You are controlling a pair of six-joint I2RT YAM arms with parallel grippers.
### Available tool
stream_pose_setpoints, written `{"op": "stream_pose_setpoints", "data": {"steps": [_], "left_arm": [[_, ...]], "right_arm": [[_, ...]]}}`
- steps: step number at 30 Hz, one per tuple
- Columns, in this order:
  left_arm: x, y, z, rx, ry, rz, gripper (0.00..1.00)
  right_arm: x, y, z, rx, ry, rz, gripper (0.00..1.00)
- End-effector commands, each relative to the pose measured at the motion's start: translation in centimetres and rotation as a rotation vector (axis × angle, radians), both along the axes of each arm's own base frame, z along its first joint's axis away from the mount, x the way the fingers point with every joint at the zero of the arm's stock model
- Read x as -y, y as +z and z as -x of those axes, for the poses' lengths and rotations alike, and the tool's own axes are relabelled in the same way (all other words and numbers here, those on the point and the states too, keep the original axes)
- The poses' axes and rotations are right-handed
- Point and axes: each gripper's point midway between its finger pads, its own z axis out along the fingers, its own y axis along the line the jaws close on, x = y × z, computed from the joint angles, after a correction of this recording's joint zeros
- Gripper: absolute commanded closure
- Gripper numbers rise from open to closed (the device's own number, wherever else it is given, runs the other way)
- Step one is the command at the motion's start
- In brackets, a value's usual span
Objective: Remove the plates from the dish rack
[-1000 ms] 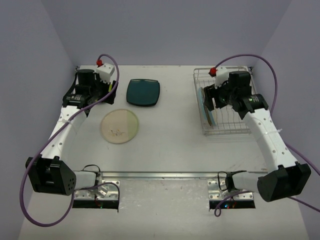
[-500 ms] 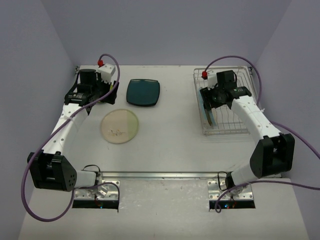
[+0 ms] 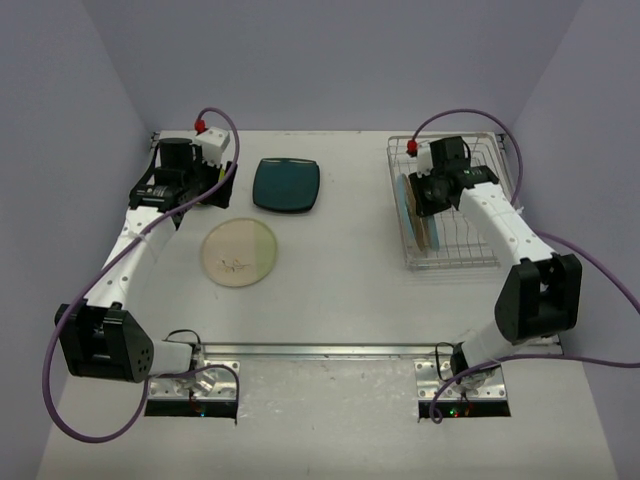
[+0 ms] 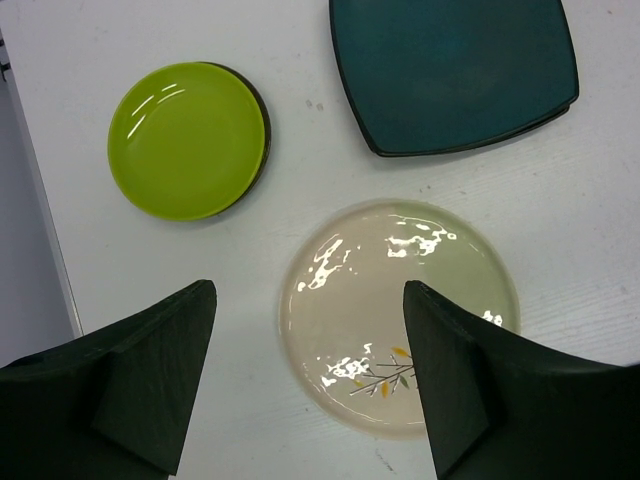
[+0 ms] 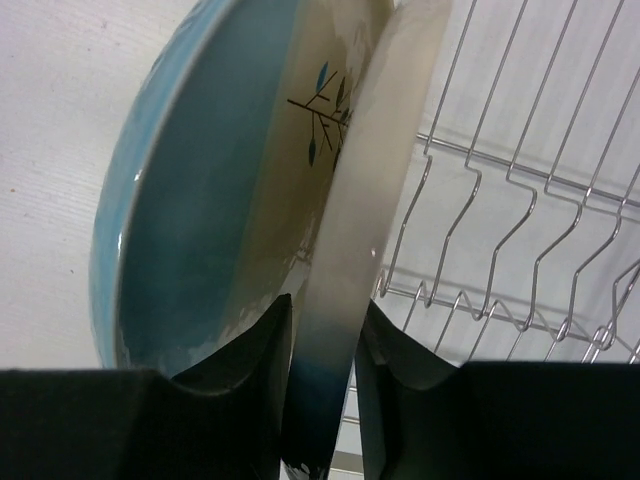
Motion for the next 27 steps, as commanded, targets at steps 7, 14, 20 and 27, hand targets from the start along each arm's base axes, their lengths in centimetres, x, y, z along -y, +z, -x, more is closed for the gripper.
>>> {"op": "stream_pose_setpoints", "data": {"steps": [7,14,20,27], "left_arm": [[0.5,1.2,-1.3,0.041,0.014,0.039,0.03],[0.8,2.4,-2.0,0.056,0.021,0.072,0.0],[2.0,3.5,-2.5,0.049,-0.008,0.127,0.0],[5.5,6.6,-2.0,0.052,-0.142,0.278,0.0]], "right_arm": [[-1.2,8.6,-0.6,0.156,-0.018,-0.116,1.0],[-1.2,15.4,-1.1,0.333,0.014,-0.129,1.0],[-1.5,20.7,-1.4,0.478,0.096,-0.116,1.0],[-5.9,27.2,-1.0,0.757,0.426,-0.061,1.0]]}}
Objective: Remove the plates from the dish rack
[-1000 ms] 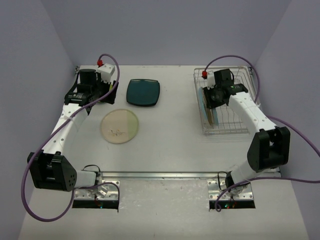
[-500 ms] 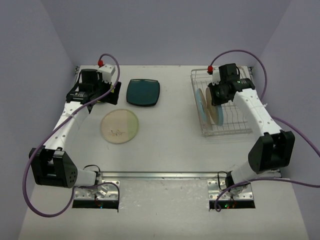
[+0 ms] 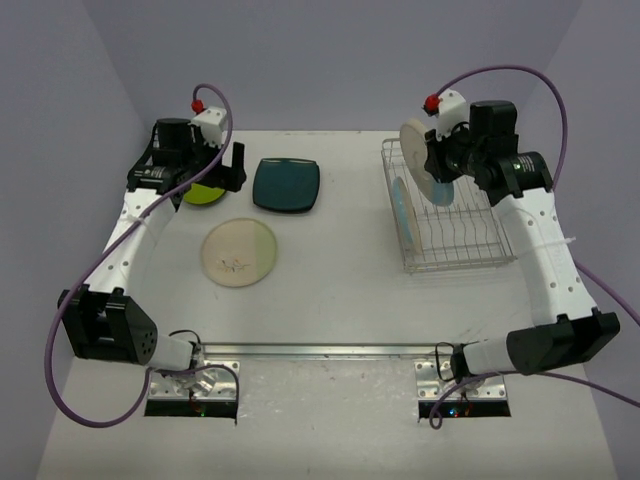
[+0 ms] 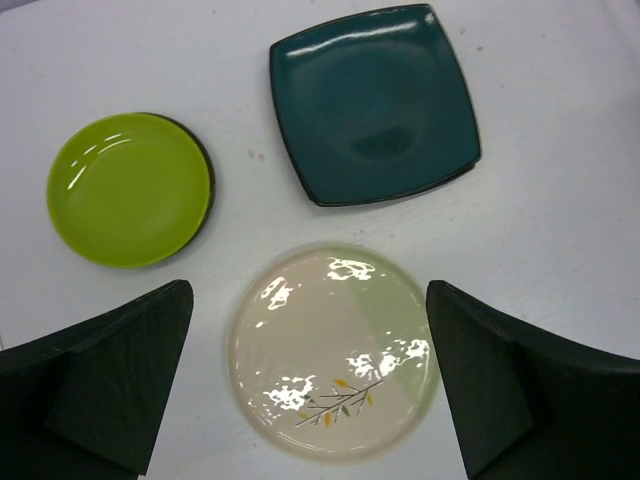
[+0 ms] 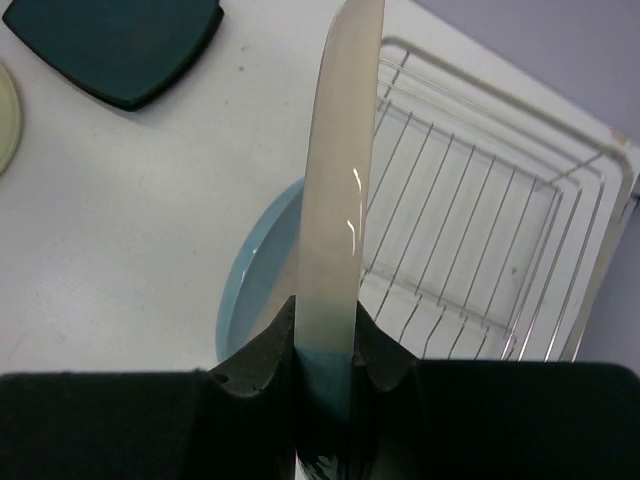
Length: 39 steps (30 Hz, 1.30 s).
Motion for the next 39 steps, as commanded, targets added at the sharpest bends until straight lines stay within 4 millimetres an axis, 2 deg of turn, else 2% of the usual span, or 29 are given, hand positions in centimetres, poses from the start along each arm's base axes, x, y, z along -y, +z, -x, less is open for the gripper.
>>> {"op": "stream_pose_setpoints", "data": {"steps": [1,2,3,4,6,7,9,11,13,14,18,19,21,23,31,35,39], "left_arm": [[3.9,4.6,0.4,0.053,-0.149,0.167,0.0],[4.6,5.3,0.7,0.052,-0.177,0.198,0.0],[4.7,5.3,0.8,0.042,-0.176,0.208,0.0],[5.1,6.2,0.9,0.047,-0.196,0.233,0.0],[6.1,7.2,1.5,0.021,-0.247,0.32,0.0],[6.1,7.3,1.6,0.002,-0.254,0.365,0.0],[4.3,7.7,1.4,-0.033,-0.207,0.468,0.01],[3.5,7.7,1.6,-0.095,-0.245,0.602,0.05],[2.8,7.8,2.2,-0.152,-0.283,0.677,0.12],[2.7,7.1,2.0,-0.188,-0.294,0.695,0.14],[3.8,6.0,4.2,-0.286,-0.396,0.749,0.19],[3.9,5.6,4.6,-0.31,-0.405,0.77,0.2],[4.4,5.0,5.5,-0.358,-0.436,0.825,0.22],[4.8,3.8,6.3,-0.409,-0.44,0.864,0.24],[5.6,0.4,8.1,-0.54,-0.423,0.947,0.29],[6.1,0.7,8.2,-0.546,-0.451,0.959,0.3],[6.7,1.2,8.3,-0.544,-0.489,0.989,0.37]], "right_arm": [[-5.8,11.3,-0.7,0.477,0.298,0.074,1.0],[-7.1,11.9,-0.5,0.52,0.339,0.093,1.0],[-7.2,12.3,-0.5,0.546,0.355,0.123,1.0],[-8.5,13.5,-0.5,0.618,0.386,0.15,1.0],[-13.2,14.5,0.9,0.742,0.523,0.21,1.0],[-14.6,15.0,1.3,0.803,0.575,0.258,1.0],[-16.7,16.0,2.1,0.899,0.63,0.289,1.0],[-19.8,14.6,3.8,0.971,0.741,0.336,1.0],[-22.0,12.8,5.1,1.081,0.83,0.419,1.0],[-22.4,13.0,6.0,1.172,0.866,0.486,1.0],[-25.0,10.5,8.7,1.372,0.972,0.577,1.0],[-25.3,10.7,9.0,1.413,0.964,0.582,1.0],[-26.3,9.5,9.7,1.452,0.984,0.605,1.0],[-26.6,9.6,9.9,1.508,0.964,0.624,1.0],[-27.1,8.9,10.5,1.628,0.92,0.651,1.0],[-27.3,8.1,11.1,1.648,0.936,0.653,1.0],[-27.5,7.0,11.7,1.68,0.962,0.661,1.0]]}}
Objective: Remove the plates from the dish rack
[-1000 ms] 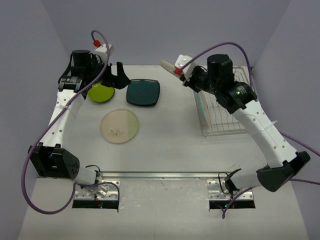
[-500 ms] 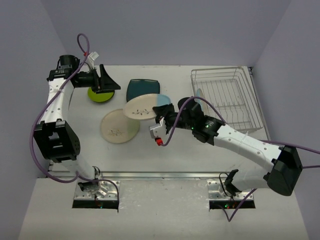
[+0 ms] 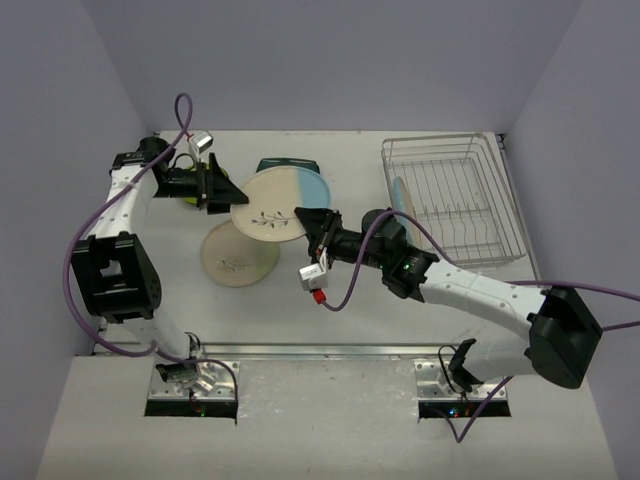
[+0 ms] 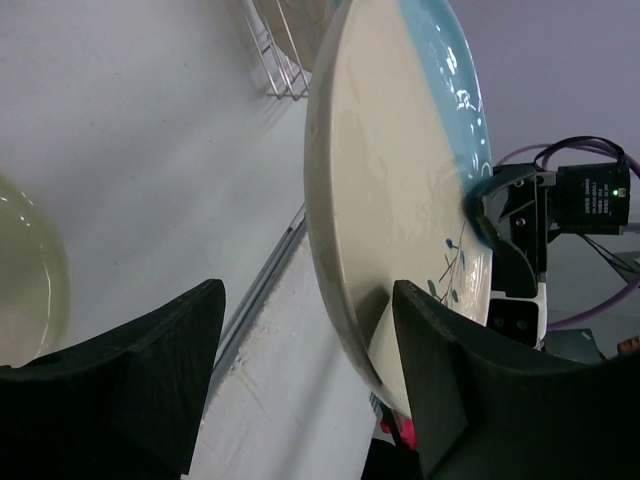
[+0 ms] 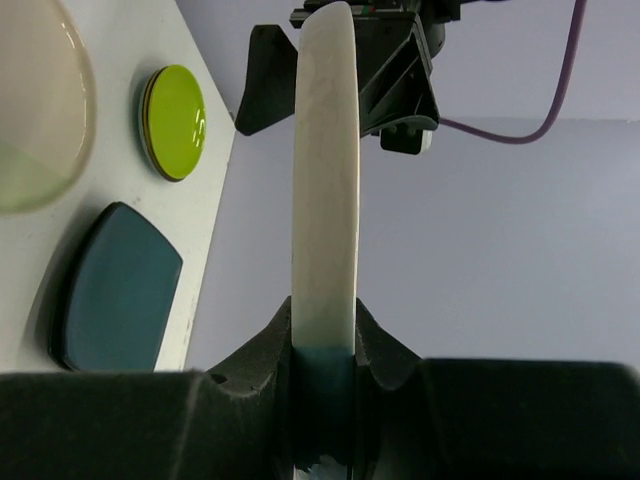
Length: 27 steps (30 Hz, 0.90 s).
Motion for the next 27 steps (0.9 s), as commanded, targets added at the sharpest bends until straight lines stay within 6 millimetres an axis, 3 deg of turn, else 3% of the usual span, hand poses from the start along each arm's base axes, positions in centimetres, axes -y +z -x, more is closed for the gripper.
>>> {"op": "stream_pose_setpoints", "data": {"steps": [1,7,20,25,26,27], "left_arm": [[1.0,1.6,0.3,0.066,-0.056,0.089,0.39],[1.4,1.8,0.8,0.035,-0.064,0.165,0.47],[2.5,-0.3,2.4,-0.033,-0.078,0.146,0.6],[2.5,-0.1,2.3,-0.032,-0.076,0.16,0.87],[2.4,-0.1,2.2,-0.032,-0.073,0.162,0.98],[2.1,0.0,2.0,-0.028,-0.065,0.164,1.0]], "right_arm": [[0.1,8.9,2.2,0.304,0.067,-0.229,1.0],[-0.1,6.4,3.0,0.359,0.101,-0.211,1.0],[-0.9,5.9,2.3,0.409,0.09,-0.225,1.0],[-0.8,5.6,2.2,0.407,0.082,-0.219,1.0],[-0.7,5.5,2.3,0.409,0.079,-0.218,1.0],[-0.6,5.2,2.2,0.403,0.069,-0.212,0.98]]}}
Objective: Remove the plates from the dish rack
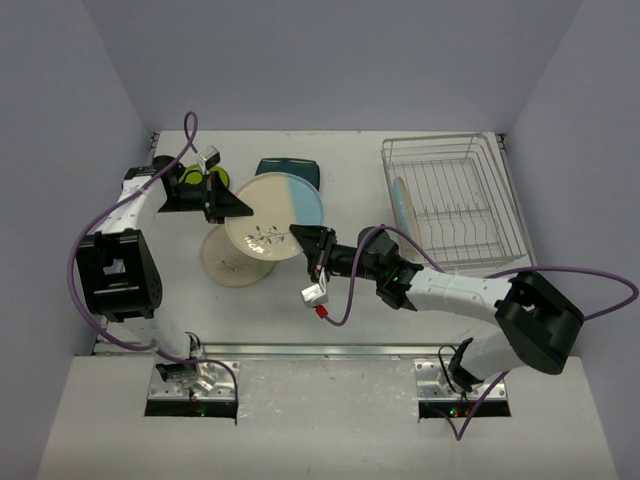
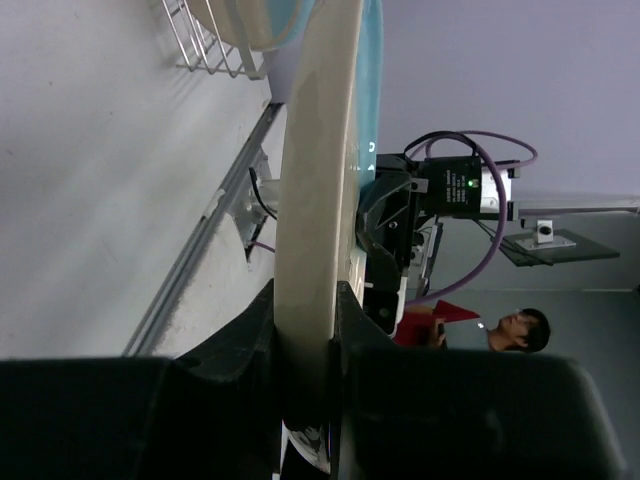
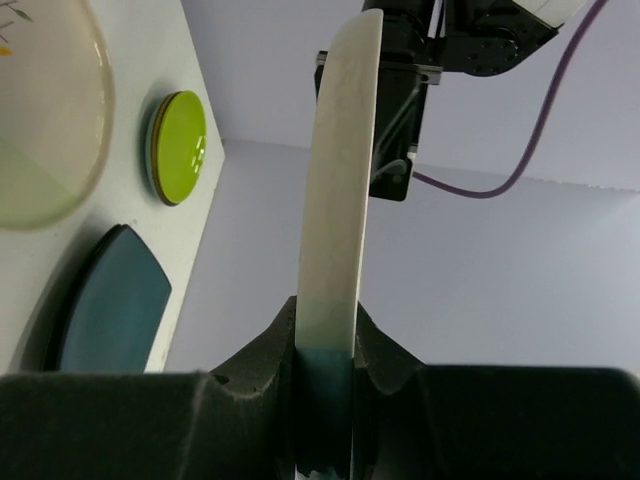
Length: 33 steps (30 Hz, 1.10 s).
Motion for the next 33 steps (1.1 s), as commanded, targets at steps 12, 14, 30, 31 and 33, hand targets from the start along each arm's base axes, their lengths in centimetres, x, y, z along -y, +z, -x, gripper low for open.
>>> {"op": "stream_pose_setpoints", "data": {"steps": [12,14,30,31,33], "left_arm": [[-6.4,-0.2,-3.3,0.189,0.114,-0.171,1.0],[-7.9,-1.2,-3.6,0.191,0.13,-0.223,1.0],[-10.8,-8.9,-3.1,0.241,0.0,-0.488,1.0],[-10.9,-9.5,-3.2,0.224,-0.006,-0.486,1.0],[-11.0,-10.3,-3.5,0.211,-0.011,-0.473,1.0]], "right_arm": [[4.8,3.7,-0.2,0.043,-0.189,-0.112,0.02],[6.1,2.6,-0.4,-0.019,-0.238,-0.085,0.01],[12.8,0.9,-2.0,-0.758,-0.65,-0.182,0.01],[13.1,0.9,-2.1,-0.807,-0.676,-0.196,0.01],[13.5,0.7,-2.3,-0.871,-0.703,-0.204,0.01]]}}
